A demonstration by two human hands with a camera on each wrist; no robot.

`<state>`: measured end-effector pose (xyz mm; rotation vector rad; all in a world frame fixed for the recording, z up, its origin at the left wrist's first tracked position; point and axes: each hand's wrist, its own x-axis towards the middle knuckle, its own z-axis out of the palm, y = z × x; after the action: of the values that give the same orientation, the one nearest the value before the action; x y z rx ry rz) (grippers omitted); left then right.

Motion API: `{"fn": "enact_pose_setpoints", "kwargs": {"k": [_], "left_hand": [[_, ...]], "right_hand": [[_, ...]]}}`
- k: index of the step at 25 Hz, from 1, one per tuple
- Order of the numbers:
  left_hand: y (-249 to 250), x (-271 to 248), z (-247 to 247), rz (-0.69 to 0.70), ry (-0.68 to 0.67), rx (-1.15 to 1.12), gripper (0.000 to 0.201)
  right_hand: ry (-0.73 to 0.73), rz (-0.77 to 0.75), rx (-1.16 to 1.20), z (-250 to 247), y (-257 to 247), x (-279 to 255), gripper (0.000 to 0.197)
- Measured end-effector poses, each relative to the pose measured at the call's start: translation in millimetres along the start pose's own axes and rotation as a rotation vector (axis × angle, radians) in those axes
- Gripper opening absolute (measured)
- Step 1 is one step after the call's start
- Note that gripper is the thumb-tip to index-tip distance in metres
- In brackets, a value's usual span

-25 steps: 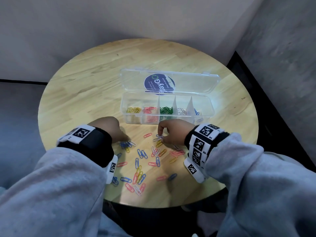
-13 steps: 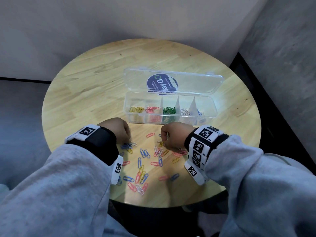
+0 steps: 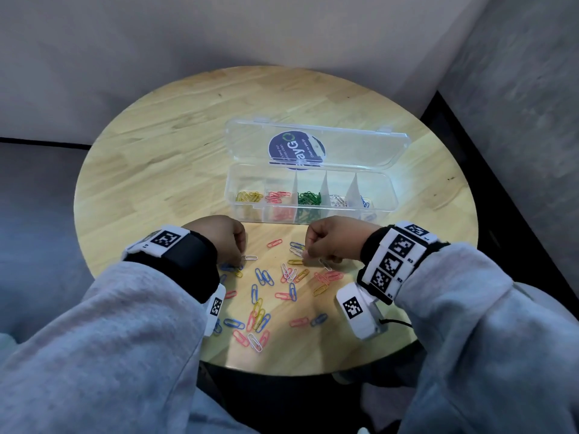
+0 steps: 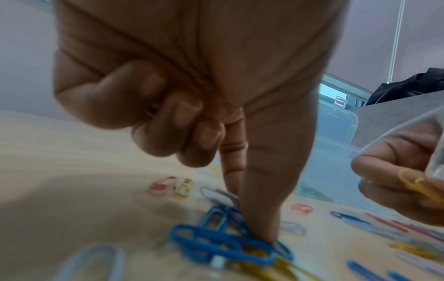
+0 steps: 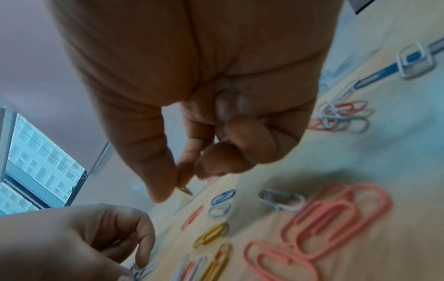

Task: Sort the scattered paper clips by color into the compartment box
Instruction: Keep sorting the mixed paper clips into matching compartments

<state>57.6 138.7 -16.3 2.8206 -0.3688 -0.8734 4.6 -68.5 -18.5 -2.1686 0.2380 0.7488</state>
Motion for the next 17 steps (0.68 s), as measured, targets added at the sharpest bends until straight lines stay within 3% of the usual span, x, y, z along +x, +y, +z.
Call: {"fn": "enact_pose_setpoints", "kwargs": {"k": [5,10,17], "left_hand": [[4.0,-1.4,1.3,0.002,0.01,0.016,0.017],[-4.1,-1.8,-7.8,-0.009,0.059,0.041,0.013],[-3.4,-1.0,-6.6,-0.018,-0.014,-0.007,0.01]], "right_hand": [[-0.041,0.015,0.159,6.6,2.8,0.6,0.022],[-0.113,0.073,0.511,5.0,3.0,3.0,0.025],[-0.11,0.14,0.635,7.2,0.5,-0.5,0.029]]}}
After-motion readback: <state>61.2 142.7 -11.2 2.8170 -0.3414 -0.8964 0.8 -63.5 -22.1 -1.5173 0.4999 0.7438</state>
